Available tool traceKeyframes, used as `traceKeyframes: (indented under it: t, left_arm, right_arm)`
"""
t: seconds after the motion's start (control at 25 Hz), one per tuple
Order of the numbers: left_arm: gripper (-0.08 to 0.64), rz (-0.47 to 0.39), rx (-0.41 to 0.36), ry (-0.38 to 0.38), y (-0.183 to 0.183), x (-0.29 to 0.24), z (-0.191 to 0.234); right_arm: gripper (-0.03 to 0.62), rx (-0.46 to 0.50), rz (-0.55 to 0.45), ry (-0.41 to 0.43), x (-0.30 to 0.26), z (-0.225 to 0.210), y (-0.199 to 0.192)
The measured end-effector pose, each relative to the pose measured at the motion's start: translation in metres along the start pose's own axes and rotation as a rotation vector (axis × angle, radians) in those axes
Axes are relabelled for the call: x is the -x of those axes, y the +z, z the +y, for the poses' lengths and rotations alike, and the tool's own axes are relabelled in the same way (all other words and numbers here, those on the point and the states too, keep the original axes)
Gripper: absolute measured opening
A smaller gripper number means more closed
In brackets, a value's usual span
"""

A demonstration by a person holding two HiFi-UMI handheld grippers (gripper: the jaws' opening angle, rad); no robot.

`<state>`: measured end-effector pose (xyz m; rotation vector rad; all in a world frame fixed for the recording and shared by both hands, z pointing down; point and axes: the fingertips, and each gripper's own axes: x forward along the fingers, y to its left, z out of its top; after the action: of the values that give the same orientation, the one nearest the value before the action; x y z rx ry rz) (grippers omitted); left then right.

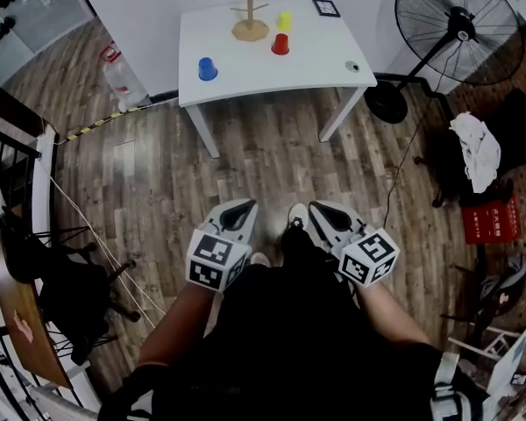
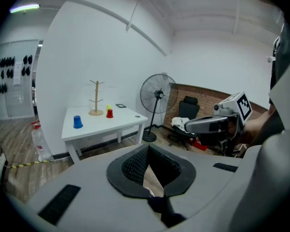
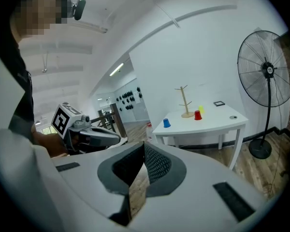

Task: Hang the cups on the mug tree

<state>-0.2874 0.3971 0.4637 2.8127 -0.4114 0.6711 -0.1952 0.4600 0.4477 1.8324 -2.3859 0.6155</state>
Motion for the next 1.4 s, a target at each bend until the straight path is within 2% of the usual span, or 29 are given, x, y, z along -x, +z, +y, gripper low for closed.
traceKeyframes:
  t: [0.2,0.48,0.92,1.24,1.4]
  left_arm:
    - [0.014,-0.002,-0.004,0.012,0.006,-0.021,0.012]
    - [0.014,0.053,0.005,0.045,0.016,-0.057,0.05]
    - [0.014,-0.011,-0.023,0.089,0.119,-0.145,0.109]
    - [0.014,0.021,-0.007,0.134,0.152,-0.205,0.131]
    - [0.014,0.004,-0.013,0.165,0.175,-0.233,0.139]
  right_arm:
    - [-0.005,-0.045,0.017,-0.009,-0.015,-0.026,-0.004]
    - [-0.005,-0.07,0.004,0.026,-0.063,-0.071,0.021]
    - [-0.005,-0.011,-0.014,0.091,-0.13,-0.16,0.096]
    - [-0.005,0.026,-0.033,0.174,-0.169,-0.224,0.14]
    - [-0.005,0.034,-0.029,0.207,-0.179,-0.251,0.15]
